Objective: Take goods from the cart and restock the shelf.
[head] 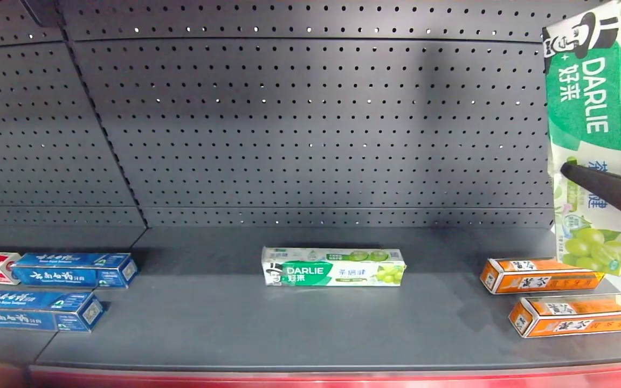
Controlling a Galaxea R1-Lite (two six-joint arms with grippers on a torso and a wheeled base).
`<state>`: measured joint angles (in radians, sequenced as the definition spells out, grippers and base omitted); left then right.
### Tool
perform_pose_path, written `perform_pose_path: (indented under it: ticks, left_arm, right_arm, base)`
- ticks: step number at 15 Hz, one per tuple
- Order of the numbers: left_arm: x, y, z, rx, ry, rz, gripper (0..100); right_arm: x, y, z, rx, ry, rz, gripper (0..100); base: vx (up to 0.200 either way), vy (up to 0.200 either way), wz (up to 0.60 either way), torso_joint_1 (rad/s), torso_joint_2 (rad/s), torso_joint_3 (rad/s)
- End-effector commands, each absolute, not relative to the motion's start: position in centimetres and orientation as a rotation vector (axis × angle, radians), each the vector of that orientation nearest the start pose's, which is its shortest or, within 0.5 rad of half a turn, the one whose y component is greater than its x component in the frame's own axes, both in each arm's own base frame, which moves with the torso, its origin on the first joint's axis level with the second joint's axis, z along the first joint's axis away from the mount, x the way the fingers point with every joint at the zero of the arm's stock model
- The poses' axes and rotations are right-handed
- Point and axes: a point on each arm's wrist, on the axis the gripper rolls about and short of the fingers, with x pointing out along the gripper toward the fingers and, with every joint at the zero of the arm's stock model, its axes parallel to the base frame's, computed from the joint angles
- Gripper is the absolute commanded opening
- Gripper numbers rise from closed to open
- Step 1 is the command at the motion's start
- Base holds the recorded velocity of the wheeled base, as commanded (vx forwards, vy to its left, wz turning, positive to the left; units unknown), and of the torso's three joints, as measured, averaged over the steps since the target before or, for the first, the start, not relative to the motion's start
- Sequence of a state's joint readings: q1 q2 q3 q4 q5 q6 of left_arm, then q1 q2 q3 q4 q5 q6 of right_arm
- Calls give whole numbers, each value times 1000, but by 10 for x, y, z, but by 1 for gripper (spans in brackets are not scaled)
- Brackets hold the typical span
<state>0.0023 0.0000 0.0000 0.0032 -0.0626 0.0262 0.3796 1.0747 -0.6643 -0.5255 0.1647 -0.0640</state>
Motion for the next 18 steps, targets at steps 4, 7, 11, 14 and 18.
perform_pose_path:
  ticks: [4, 7, 11, 14, 18]
  left_arm:
    - [-23, -1, 75, 26, 2, -60, 100]
    - [-23, -1, 75, 26, 2, -60, 100]
    - [-23, -2, 75, 32, 2, -61, 100]
    - [-23, -2, 75, 37, 2, -66, 100]
    - [-23, -2, 75, 41, 2, -69, 100]
  right_arm:
    - [137, 61, 271, -42, -114, 569, 0]
    - [138, 62, 269, -38, -104, 571, 0]
    - [137, 62, 265, -45, -29, 569, 0]
    - [128, 65, 264, -51, 14, 574, 0]
    - [125, 82, 265, -52, 18, 505, 0]
  base:
    - [0, 0, 0, 0, 0, 0]
    - [0, 0, 0, 0, 0, 0]
    - [0, 0, 0, 0, 0, 0]
    - [0, 0, 0, 0, 0, 0]
    - [0, 0, 0, 0, 0, 0]
